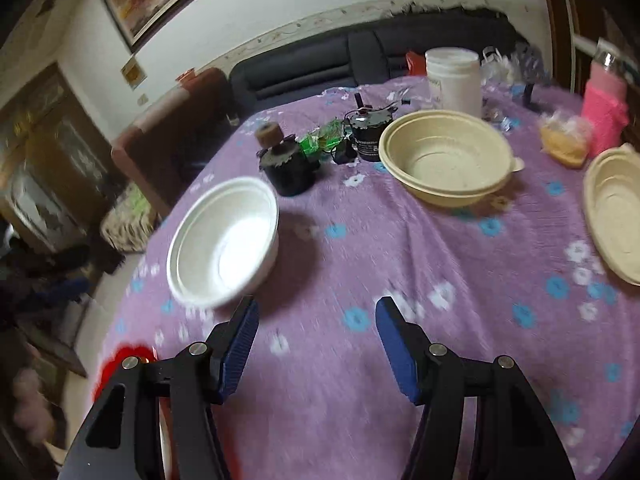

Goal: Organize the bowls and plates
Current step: 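Move both grippers to the rim of the white bowl, then grasp the white bowl rim with both grippers and lift it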

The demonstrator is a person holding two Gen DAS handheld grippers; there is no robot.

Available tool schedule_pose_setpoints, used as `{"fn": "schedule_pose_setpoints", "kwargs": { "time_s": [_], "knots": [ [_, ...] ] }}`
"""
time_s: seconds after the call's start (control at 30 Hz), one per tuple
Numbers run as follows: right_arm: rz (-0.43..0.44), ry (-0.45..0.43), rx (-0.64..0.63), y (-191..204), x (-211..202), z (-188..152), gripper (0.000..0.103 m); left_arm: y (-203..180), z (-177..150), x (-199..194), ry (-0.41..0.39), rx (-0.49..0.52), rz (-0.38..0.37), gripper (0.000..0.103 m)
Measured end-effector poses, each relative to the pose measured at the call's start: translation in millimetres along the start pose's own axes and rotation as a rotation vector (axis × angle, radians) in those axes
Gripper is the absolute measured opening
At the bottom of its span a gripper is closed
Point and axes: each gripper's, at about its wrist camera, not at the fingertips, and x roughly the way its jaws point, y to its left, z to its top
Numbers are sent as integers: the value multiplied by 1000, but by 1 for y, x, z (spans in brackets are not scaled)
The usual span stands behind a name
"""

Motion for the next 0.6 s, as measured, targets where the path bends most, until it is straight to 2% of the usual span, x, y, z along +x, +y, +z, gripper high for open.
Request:
{"fn": "schedule_pose_setpoints", "kwargs": {
  "time_s": [0.2, 0.33, 0.43, 0.53, 0.57, 0.6],
  "knots": [
    [23, 41, 44, 5, 47, 28, 65, 4, 26, 61, 83, -3, 49, 81],
    [30, 76, 36, 13, 77, 36, 65, 6, 35, 92, 137, -18, 53, 80],
    [38, 101, 24, 18, 91, 37, 65, 4, 33, 107, 174, -11, 49, 74],
    [34, 111, 3, 23, 100, 34, 49, -1, 31, 119, 215, 20, 48, 51],
    [37, 114, 1, 24, 102, 33, 40, -3, 30, 122, 231, 33, 47, 42],
    [44, 117, 1, 25, 103, 33, 30, -5, 29, 124, 238, 41, 41, 38]
  ]
}}
